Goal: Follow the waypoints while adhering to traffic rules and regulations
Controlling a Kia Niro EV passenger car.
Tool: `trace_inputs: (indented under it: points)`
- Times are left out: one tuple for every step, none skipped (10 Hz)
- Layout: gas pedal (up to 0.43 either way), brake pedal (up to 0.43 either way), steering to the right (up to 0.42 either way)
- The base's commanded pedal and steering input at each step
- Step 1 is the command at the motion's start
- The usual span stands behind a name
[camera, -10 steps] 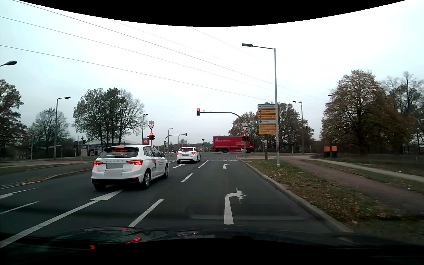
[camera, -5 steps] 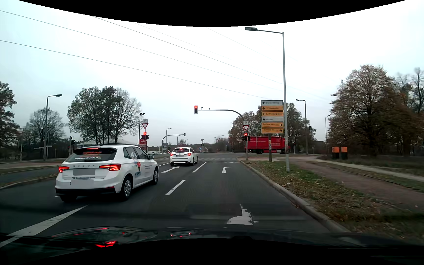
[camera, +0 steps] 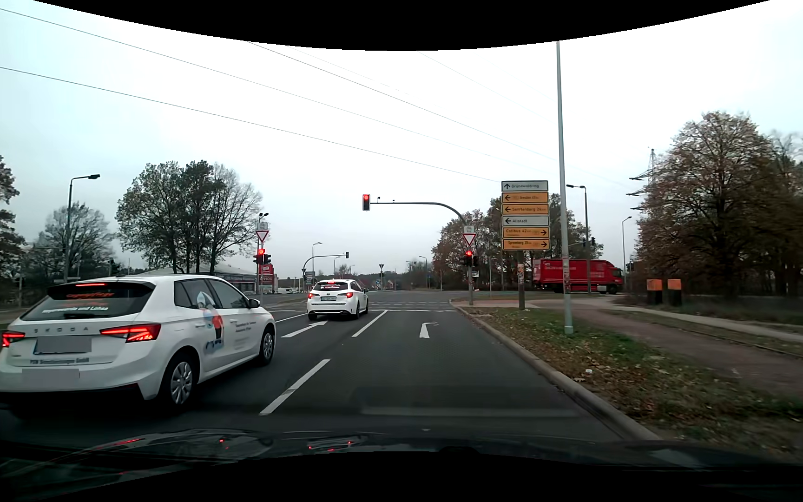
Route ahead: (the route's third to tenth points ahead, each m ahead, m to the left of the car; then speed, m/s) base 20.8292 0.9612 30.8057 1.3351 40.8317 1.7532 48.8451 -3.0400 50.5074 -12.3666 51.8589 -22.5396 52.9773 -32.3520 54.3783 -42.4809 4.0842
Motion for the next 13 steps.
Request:
trace_inputs:
  points:
    - [0.028, 0.0, -0.004]
    - [0.028, 0.0, -0.005]
    - [0.028, 0.0, -0.006]
    - [0.028, 0.0, -0.007]
    - [0.028, 0.0, -0.009]
    - [0.028, 0.0, -0.01]
    - [0.028, 0.0, -0.011]
    - [0.028, 0.0, -0.011]
    - [0.028, 0.0, -0.011]
    - [0.028, 0.0, -0.011]
    - [0.02, 0.0, -0.011]
    - [0.02, 0.0, -0.011]
    - [0.02, 0.0, -0.011]
